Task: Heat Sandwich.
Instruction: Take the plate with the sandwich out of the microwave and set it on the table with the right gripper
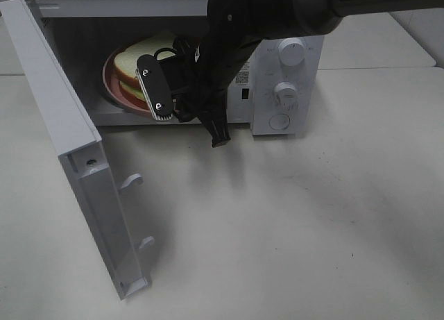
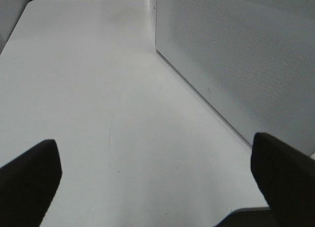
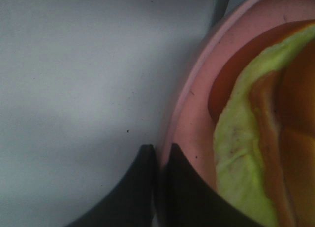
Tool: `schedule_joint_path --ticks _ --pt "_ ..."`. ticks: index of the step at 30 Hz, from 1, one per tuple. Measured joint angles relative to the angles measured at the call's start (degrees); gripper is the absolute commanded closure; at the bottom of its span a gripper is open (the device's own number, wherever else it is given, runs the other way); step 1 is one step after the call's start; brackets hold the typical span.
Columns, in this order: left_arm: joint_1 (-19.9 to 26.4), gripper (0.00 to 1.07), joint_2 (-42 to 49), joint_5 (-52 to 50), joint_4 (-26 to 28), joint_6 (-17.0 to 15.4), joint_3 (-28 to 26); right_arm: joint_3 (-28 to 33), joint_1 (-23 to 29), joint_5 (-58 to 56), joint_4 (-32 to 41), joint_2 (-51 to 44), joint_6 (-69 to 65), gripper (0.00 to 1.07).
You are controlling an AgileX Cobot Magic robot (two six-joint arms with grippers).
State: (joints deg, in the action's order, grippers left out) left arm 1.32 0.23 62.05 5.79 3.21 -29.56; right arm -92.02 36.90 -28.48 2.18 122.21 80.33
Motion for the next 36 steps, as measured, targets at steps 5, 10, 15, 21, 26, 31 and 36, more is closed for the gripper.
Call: schedule_joint_path --ticks 5,10,15,21,26,31,36 --pt "0.0 0.09 0.0 0.0 0.0 0.0 0.0 6.76 0.0 2.64 3.84 -4.07 6.07 1.07" --pt "0.0 0.09 0.0 0.0 0.0 0.0 0.0 11.75 0.0 3.78 7.56 -7.39 10.26 1.07" --pt "0.0 0.09 0.0 0.0 0.0 0.0 0.0 16.44 0.0 4.53 9.57 -10.49 12.66 1.07" --pt "0.0 0.09 0.0 0.0 0.0 0.0 0.0 21.43 0.0 5.21 10.14 -14.27 13.12 1.07" --pt "0.0 0.09 0.0 0.0 0.0 0.0 0.0 28.19 0.0 6.25 11.23 -19.42 13.12 1.07" --pt "0.0 0.09 0.0 0.0 0.0 0.0 0.0 33.35 -0.06 6.76 11.52 -23.89 12.83 1.07" --pt "0.0 0.09 0.0 0.0 0.0 0.0 0.0 37.99 -0.06 6.7 11.57 -28.48 12.72 1.07"
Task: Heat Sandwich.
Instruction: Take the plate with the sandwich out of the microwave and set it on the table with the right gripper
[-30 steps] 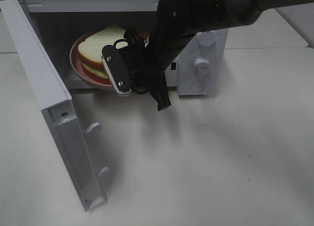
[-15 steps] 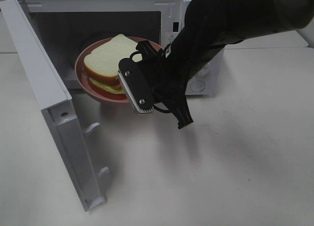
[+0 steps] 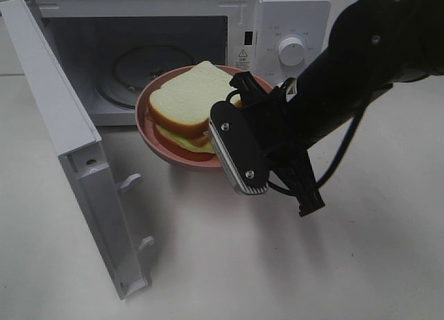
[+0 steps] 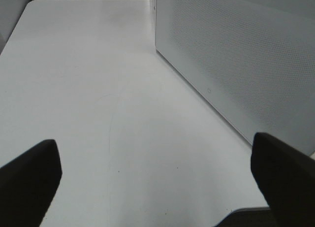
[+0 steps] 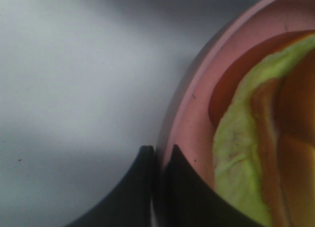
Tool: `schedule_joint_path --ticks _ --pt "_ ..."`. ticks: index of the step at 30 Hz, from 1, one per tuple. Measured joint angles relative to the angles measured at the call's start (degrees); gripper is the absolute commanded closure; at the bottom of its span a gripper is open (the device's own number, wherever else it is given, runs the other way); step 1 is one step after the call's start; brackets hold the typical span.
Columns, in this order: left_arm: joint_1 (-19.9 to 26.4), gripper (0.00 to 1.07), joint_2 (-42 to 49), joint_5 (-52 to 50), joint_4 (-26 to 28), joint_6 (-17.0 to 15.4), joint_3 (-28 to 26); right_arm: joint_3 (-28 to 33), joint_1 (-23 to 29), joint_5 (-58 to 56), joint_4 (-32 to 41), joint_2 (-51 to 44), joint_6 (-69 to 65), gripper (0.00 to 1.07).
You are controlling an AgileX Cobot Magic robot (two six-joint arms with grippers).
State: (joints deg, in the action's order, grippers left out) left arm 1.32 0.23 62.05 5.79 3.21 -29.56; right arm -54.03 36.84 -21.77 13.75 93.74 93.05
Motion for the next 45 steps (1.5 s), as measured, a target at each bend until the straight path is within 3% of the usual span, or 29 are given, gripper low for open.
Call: schedule_joint_path --ticks 12,22,36,45 --pt "0.0 0.09 0.0 0.0 0.0 0.0 0.0 10.83 0.0 -0.11 0.0 -12.09 -0.11 1.07" --pt "0.0 0.09 0.0 0.0 0.0 0.0 0.0 15.93 0.06 -0.57 -1.38 -19.25 -2.98 1.07" --pt "0.0 0.09 0.0 0.0 0.0 0.0 0.0 21.26 0.06 -7.39 -8.77 -30.31 -13.64 1.07" --pt "0.0 0.09 0.0 0.0 0.0 0.0 0.0 21.49 0.06 -13.06 -18.39 -33.29 -28.25 1.06"
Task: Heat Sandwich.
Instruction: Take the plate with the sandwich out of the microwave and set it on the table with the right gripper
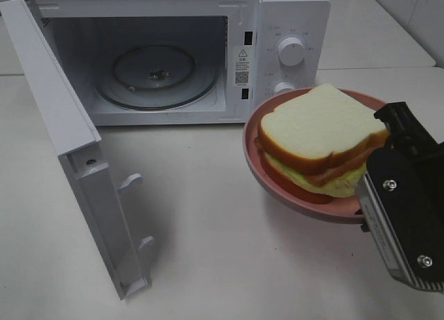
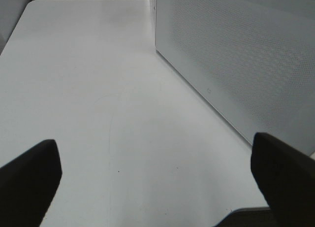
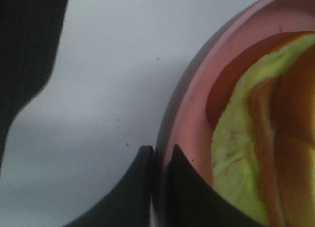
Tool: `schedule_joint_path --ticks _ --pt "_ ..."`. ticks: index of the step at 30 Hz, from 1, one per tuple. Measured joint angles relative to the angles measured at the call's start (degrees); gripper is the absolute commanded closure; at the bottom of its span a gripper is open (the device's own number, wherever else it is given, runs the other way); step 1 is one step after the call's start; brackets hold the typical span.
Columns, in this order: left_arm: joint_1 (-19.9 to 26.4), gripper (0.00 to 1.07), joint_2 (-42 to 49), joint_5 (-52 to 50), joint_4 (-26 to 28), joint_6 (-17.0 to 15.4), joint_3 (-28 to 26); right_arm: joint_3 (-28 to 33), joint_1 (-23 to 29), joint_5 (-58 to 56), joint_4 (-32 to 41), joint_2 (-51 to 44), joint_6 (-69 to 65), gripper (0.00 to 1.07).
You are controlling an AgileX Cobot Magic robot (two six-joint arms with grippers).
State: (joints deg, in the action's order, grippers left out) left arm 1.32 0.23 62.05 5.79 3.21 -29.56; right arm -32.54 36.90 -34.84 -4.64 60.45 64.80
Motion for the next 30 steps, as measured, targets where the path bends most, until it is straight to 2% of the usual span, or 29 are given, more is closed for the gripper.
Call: schedule_joint_path --ticks 14,30 --pt "0.0 0.09 0.0 0.0 0.0 0.0 0.0 0.0 0.0 -0.34 -13.29 0.0 -26.53 1.06" --pt "0.0 0.09 0.0 0.0 0.0 0.0 0.0 0.0 0.0 -0.8 -19.71 0.0 -39.59 1.06"
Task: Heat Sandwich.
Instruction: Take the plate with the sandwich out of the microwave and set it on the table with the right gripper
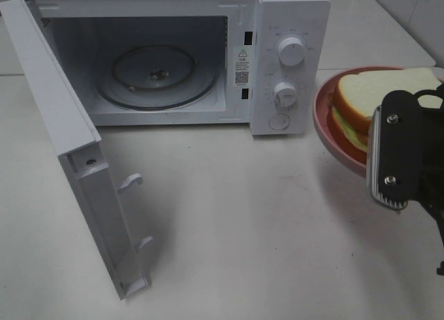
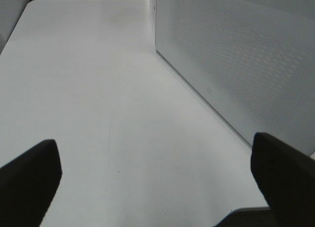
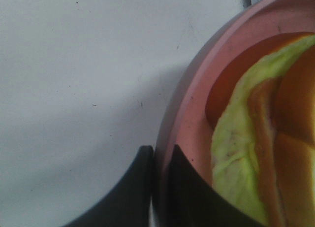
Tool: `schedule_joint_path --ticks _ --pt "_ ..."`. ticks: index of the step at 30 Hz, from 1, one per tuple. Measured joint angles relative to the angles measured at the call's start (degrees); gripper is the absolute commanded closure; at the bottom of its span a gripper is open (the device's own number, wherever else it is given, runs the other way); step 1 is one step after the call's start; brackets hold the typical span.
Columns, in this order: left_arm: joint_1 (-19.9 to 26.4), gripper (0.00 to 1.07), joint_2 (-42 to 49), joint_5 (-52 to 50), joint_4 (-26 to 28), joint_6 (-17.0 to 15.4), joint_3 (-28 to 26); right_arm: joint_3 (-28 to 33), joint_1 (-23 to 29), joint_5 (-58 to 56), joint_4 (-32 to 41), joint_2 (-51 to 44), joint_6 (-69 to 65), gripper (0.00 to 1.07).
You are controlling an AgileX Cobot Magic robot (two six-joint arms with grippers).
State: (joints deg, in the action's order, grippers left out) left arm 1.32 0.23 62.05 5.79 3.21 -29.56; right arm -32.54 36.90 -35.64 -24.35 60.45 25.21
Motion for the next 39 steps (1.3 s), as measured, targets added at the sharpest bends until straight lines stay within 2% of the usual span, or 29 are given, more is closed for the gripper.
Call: schedule_joint_path --ticks 22,39 --pt "0.0 0.09 0.0 0.0 0.0 0.0 0.0 0.0 0.0 -7.51 -9.22 0.0 -20.45 1.06" --pt "0.0 0.09 0.0 0.0 0.0 0.0 0.0 0.0 0.0 -14.78 -10.71 0.0 -37.3 1.06"
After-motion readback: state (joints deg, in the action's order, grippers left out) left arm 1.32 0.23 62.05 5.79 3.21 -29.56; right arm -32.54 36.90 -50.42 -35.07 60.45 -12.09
